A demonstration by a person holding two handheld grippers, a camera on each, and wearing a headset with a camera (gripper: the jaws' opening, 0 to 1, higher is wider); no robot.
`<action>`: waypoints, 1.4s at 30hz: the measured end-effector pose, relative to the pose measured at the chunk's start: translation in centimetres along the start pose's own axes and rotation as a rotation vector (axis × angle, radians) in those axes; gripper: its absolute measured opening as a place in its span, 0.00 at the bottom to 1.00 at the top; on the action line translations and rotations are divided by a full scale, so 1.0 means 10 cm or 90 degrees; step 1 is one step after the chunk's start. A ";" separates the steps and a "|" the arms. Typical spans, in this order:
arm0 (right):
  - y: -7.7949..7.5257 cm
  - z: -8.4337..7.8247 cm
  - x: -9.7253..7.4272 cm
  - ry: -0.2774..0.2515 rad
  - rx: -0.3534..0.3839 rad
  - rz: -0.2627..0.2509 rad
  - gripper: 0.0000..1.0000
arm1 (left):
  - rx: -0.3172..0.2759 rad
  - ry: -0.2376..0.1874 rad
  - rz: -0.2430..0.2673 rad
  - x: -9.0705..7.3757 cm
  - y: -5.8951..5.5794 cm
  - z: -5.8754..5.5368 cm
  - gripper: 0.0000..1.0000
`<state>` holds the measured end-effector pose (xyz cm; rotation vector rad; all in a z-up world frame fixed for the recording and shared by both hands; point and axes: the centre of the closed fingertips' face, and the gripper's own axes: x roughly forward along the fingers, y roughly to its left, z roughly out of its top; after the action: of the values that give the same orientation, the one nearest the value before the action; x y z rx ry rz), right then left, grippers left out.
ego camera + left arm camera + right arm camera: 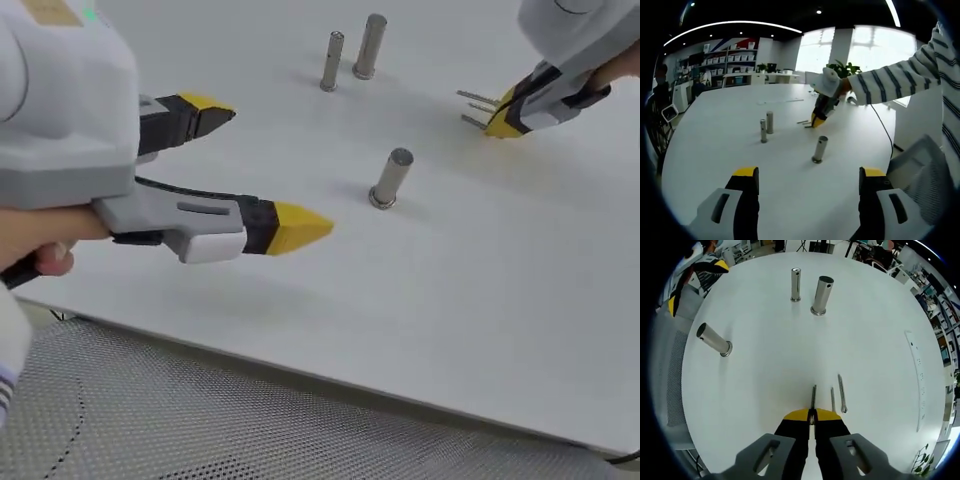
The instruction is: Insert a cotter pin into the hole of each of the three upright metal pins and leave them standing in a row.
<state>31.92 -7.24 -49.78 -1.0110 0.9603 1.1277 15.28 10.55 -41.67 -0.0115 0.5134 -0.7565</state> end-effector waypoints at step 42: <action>0.66 0.61 -1.21 -0.286 -0.048 -0.245 0.00 | -0.056 -0.042 -0.075 0.27 -0.30 0.44 0.62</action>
<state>23.99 -3.48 -37.56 -0.9007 0.3475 1.0078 16.96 5.82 -38.43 -0.1496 0.4857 -0.8457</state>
